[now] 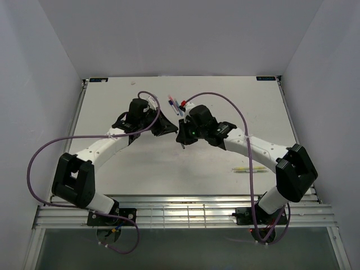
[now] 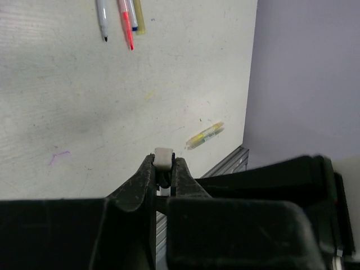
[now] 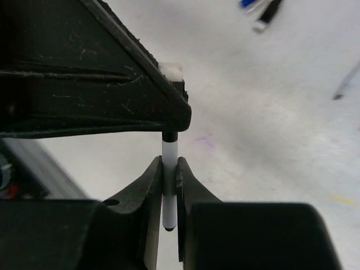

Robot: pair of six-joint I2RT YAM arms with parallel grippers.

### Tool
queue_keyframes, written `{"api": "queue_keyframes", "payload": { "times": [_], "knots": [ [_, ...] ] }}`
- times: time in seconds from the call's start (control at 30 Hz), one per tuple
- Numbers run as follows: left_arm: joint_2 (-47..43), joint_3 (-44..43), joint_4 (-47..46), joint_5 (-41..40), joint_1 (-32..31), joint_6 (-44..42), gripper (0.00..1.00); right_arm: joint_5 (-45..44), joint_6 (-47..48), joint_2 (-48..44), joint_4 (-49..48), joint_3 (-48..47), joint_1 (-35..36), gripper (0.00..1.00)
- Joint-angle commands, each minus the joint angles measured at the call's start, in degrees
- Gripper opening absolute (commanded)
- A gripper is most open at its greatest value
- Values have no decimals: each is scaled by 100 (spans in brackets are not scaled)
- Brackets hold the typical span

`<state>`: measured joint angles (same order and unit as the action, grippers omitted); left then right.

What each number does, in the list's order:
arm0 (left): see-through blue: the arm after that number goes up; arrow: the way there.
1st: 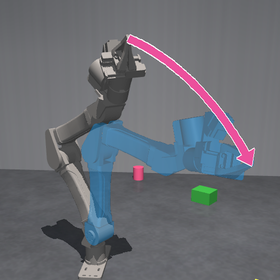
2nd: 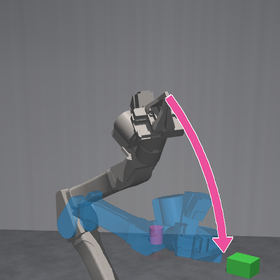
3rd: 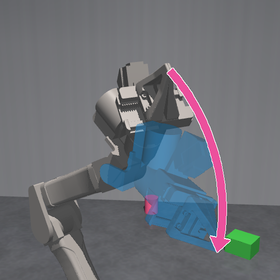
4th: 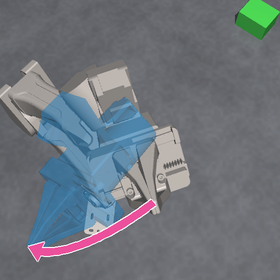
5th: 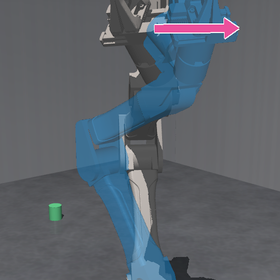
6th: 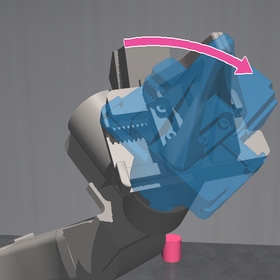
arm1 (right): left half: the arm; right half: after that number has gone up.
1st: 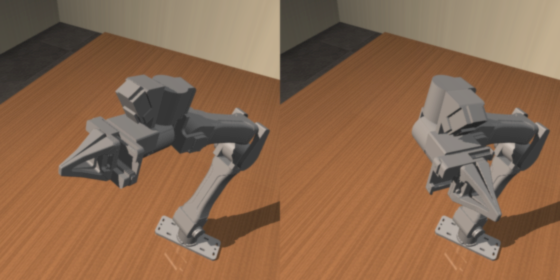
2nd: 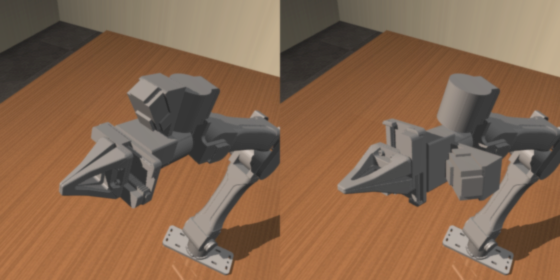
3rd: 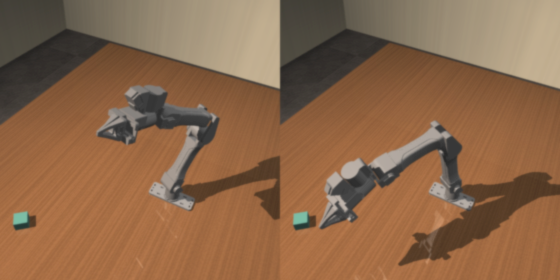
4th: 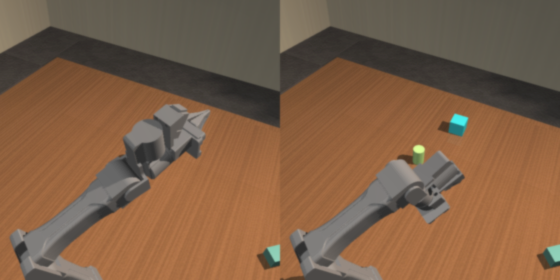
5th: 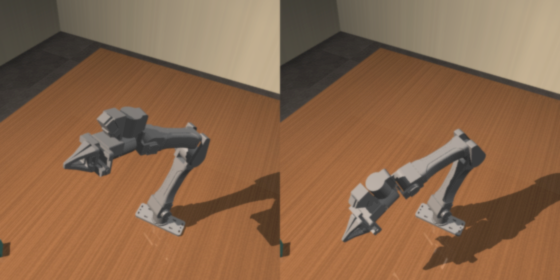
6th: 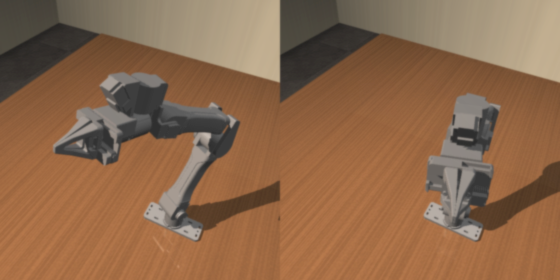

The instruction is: Open the pen caps

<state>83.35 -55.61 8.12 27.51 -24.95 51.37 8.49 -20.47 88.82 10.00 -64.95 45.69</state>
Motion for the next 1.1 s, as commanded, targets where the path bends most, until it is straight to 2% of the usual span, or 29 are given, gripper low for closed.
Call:
{"api": "queue_keyframes", "payload": {
  "times": [0.0, 0.07, 0.13, 0.23, 0.33, 0.37, 0.5, 0.63, 0.67, 0.77, 0.83, 0.9, 0.93, 0.97, 1.0, 1.03, 1.07],
  "knots": [
    [426, -984, 996, -394, 7, -215, 0, -3024, 736, 336, 887, -667, 588, 8],
    [778, -1484, 1270, -685, 86, -216, 0, -4077, 938, 496, 1004, -844, 712, 8],
    [1050, -1732, 1271, -598, 183, -146, 0, -4669, 1027, 698, 1004, -879, 818, 8],
    [1358, -2286, 1306, -317, 394, -198, 0, -4717, 1133, 874, 1004, -949, 827, 8],
    [1552, -2481, 1105, 166, 605, -487, 0, -3701, 1159, 761, 812, -845, 582, 8],
    [1492, -2420, 747, 428, 718, -558, 0, -2531, 1203, 664, 376, -714, 459, 8],
    [940, -1603, -423, 913, 930, -716, 0, -659, 1124, 207, -463, 33, -102, 8],
    [332, -777, -1084, 967, 957, -909, 0, 764, 801, 119, -920, 412, -578, 8],
    [226, -523, -1137, 941, 983, -988, 0, 1438, 668, 110, -1156, 517, -683, 8],
    [-108, -249, -998, 660, 1045, -1243, 0, 2103, 177, 57, -1869, 939, -904, 8],
    [-240, -257, -726, 136, 1071, -1323, 0, 1886, 183, 48, -1801, 993, -887, 8],
    [-232, -502, 134, -471, 1106, -1297, 0, 1430, 306, 57, -1520, 958, -869, 8],
    [-197, -625, 459, -1144, 1115, -1236, 0, 331, 402, 40, -1049, 923, -808, 8],
    [-101, -739, 1002, -1438, 1167, -1009, 0, -585, 516, 22, -626, 722, -651, 8],
    [-13, -958, 1242, -1650, 1211, -859, 0, -1447, 700, 4, -378, 633, -319, 8],
    [66, -1038, 1419, -1748, 1264, -718, 0, -3048, 754, 4, 16, 554, -141, 8],
    [198, -1083, 1473, -1662, 1360, -525, 0, -3621, 772, 30, 141, 458, 8, 8]
  ]
}}
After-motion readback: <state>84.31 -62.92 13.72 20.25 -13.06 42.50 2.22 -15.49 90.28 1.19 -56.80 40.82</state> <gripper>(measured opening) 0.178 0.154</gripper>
